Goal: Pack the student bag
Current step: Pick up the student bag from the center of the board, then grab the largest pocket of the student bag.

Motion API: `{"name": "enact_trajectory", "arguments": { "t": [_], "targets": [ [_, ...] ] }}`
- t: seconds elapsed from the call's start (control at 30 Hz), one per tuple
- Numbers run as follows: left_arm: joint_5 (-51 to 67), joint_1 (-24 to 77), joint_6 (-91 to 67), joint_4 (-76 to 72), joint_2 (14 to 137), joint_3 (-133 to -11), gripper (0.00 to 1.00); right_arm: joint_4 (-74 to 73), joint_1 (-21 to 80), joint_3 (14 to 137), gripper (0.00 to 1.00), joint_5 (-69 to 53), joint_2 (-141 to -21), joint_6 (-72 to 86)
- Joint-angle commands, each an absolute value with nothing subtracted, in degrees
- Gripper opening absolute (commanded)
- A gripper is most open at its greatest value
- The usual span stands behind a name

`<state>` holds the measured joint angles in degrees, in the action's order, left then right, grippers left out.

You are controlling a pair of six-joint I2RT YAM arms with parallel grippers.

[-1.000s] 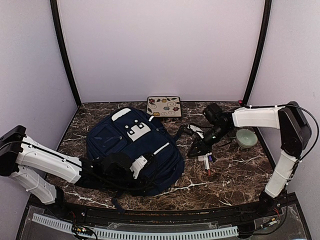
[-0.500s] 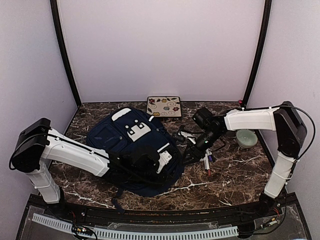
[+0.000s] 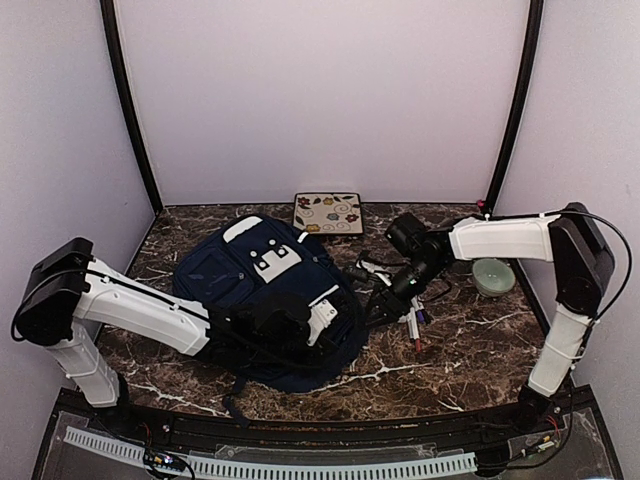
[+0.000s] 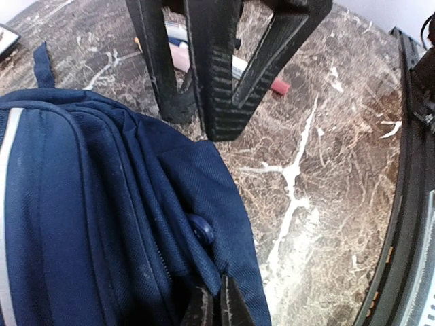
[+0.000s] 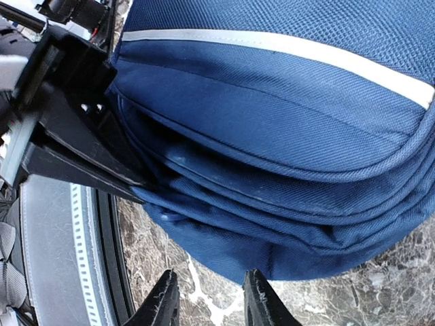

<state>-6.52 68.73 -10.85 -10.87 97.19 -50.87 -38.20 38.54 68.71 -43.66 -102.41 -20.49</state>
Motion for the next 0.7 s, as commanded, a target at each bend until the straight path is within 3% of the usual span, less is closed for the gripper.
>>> {"name": "enact_trajectory", "arguments": {
  "t": [0.0, 0.4, 0.53, 0.67],
  "targets": [
    [-6.09, 68.47, -11.87, -25.39, 89.23, -45.27, 0.0, -35.9, 38.86, 67.19, 0.33, -45.37, -99.99, -19.95],
    [-6.83, 68.38, -14.37, -33.68, 86.6, -42.37, 0.0, -33.87, 39.02, 64.11, 0.28, -42.99, -106.91, -17.09],
    [-8.68, 68.38, -16.0, -35.79, 86.65, -40.94, 0.0, -35.15, 38.53, 62.95, 0.28, -40.58, -101.51, -18.75],
    [-8.67, 68.38, -16.02, -38.48, 87.78, -40.34, 0.0, -36.4, 38.41, 62.98, 0.36, -39.22, -94.16, -19.81]
  ]
}}
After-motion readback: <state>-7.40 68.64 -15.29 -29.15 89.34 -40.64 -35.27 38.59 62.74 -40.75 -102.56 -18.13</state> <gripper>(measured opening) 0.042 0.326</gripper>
